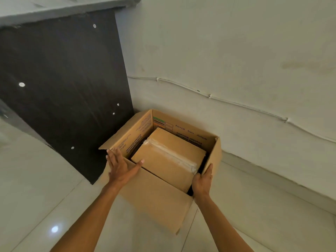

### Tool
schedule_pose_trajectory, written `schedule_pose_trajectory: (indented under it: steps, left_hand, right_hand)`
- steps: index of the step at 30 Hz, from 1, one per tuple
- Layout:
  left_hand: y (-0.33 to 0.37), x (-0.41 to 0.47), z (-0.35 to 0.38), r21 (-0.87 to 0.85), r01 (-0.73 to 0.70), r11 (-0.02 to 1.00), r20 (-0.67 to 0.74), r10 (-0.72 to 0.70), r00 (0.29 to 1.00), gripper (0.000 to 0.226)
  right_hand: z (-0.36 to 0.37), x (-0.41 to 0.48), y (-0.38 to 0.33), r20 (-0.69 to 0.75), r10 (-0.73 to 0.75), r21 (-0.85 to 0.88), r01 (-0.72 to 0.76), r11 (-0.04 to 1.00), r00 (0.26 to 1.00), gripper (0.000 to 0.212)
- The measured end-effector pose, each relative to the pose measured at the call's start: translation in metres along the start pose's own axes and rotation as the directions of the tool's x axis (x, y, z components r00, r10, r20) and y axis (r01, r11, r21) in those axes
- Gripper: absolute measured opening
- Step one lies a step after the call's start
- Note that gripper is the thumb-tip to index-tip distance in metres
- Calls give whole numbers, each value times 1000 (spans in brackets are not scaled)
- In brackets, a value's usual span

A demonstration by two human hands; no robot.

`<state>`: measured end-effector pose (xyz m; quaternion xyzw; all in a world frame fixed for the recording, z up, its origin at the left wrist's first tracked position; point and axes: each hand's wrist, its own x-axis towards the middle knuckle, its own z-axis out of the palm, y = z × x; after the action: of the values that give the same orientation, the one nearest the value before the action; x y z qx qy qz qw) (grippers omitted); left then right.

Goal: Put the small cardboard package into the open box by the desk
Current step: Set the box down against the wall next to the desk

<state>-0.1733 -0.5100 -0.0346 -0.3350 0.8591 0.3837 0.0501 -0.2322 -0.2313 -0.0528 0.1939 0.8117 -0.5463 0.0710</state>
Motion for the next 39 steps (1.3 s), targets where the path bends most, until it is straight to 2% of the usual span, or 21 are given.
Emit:
schedule_pose_trajectory:
  steps: [8,11,13,15,18,20,23,26,31,34,39]
  left_hand:
    - [4,39,-30,-66,-57,996,116,64,991,171]
    - [-3,48,-30,-122,-82,989,106,95,990,180]
    - [-5,44,-23,-159,-87,983,55,97,994,175]
    - [-1,36,-13,-145,-107,984,-29,104,994,168]
    - [1,24,3,92,-173,981,-201,188,961,150]
    - [2,18,11,179,-225,958,-196,259,946,139]
    - [4,4,24,217,-288,933,-152,324,934,132]
    - [9,-15,35,267,-331,905,-91,366,926,131]
    - [14,-41,48,258,-340,904,-19,357,934,126]
    - [14,-39,44,155,-364,919,26,364,931,121]
    - [18,-27,43,54,-373,926,4,373,928,93]
  right_hand:
    - [32,23,-20,6,-35,81,35,996,999,72]
    - [40,26,-20,-27,-45,79,47,996,999,72]
    - [39,25,-19,-36,-24,52,26,998,999,73]
    - [34,23,-22,-50,14,-52,-16,998,999,76]
    - [23,23,-28,-90,44,-270,-67,960,995,80]
    - [16,20,-29,-94,-40,-387,0,922,995,83]
    - [10,9,-25,-20,-255,-529,207,823,967,80]
    - [9,-3,-17,78,-323,-477,319,819,943,80]
    - [5,-21,0,111,-291,-450,309,838,950,78]
    - [4,-19,2,186,-309,-392,359,847,933,72]
    - [6,-12,-1,295,-343,-366,437,821,892,70]
